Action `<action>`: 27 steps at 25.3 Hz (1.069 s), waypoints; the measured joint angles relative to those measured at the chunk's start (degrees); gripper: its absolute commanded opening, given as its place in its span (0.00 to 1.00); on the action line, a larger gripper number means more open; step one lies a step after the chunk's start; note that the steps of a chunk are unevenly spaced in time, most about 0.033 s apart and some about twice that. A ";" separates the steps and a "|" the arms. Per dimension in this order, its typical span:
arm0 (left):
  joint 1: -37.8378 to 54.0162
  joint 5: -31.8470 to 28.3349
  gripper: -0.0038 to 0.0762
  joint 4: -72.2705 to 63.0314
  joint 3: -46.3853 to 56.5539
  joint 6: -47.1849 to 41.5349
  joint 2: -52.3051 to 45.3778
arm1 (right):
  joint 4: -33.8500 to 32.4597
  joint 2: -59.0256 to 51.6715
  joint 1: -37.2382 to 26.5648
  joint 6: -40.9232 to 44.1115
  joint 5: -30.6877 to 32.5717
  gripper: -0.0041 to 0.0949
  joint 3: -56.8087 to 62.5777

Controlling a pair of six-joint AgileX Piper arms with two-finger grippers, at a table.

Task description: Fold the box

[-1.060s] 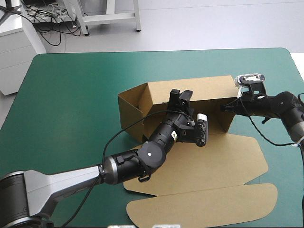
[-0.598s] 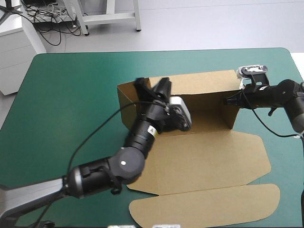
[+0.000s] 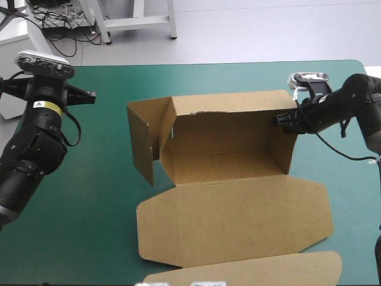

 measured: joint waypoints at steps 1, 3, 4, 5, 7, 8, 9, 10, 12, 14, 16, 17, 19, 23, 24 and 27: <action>2.64 -0.24 0.04 -3.51 0.09 1.40 0.14 | -0.70 0.52 1.02 0.51 0.13 0.04 -0.13; 9.07 -0.32 0.04 -13.58 1.15 6.90 0.81 | -1.45 2.98 2.97 1.55 -0.32 0.05 -0.12; 12.52 -0.13 0.04 -20.74 1.86 12.37 1.51 | -1.45 4.55 3.29 2.22 -0.87 0.05 -0.19; 14.20 0.11 0.04 -24.93 2.16 15.49 1.99 | -1.52 5.88 3.34 2.65 -1.14 0.05 -0.19; 18.19 1.03 0.04 -37.49 2.57 24.66 3.57 | -2.19 9.41 3.34 3.50 -1.98 0.05 -0.42; 19.71 1.52 0.04 -43.94 2.64 30.24 4.60 | -1.97 10.73 3.34 3.84 -1.97 0.05 -1.29; 20.10 1.59 0.04 -46.41 2.64 32.97 5.05 | -1.97 11.10 3.34 4.05 -2.24 0.06 -1.51; 20.39 1.81 0.04 -49.44 2.64 35.22 5.68 | -1.91 11.53 3.34 4.11 -2.81 0.08 -1.73; 20.54 2.04 0.04 -52.87 2.64 38.25 6.48 | -1.72 12.36 3.34 4.17 -5.82 0.14 -1.78; 20.54 2.85 0.04 -55.15 2.64 40.44 7.60 | -1.09 13.66 3.34 3.85 -10.44 0.28 -1.78; 20.54 4.22 0.04 -56.71 2.64 41.70 9.00 | -0.93 15.55 3.64 2.51 -12.77 0.36 -1.42; 20.54 4.54 0.04 -57.03 2.64 41.84 9.27 | -1.18 16.03 3.77 1.61 -12.69 0.40 -1.04; 20.54 5.04 0.04 -57.43 2.64 42.16 9.95 | -1.18 16.59 4.00 0.05 -13.06 0.43 -0.86; 20.54 5.44 0.04 -57.58 2.64 43.02 10.28 | -2.24 16.64 4.15 -0.83 -12.60 0.43 -2.86; 20.54 5.51 0.04 -57.58 2.64 43.02 10.28 | -2.73 16.70 4.15 -0.83 -11.88 0.43 -4.05; 20.54 6.09 0.04 -57.63 2.64 43.02 10.28 | -4.36 16.83 4.15 -0.01 -8.30 0.43 -9.93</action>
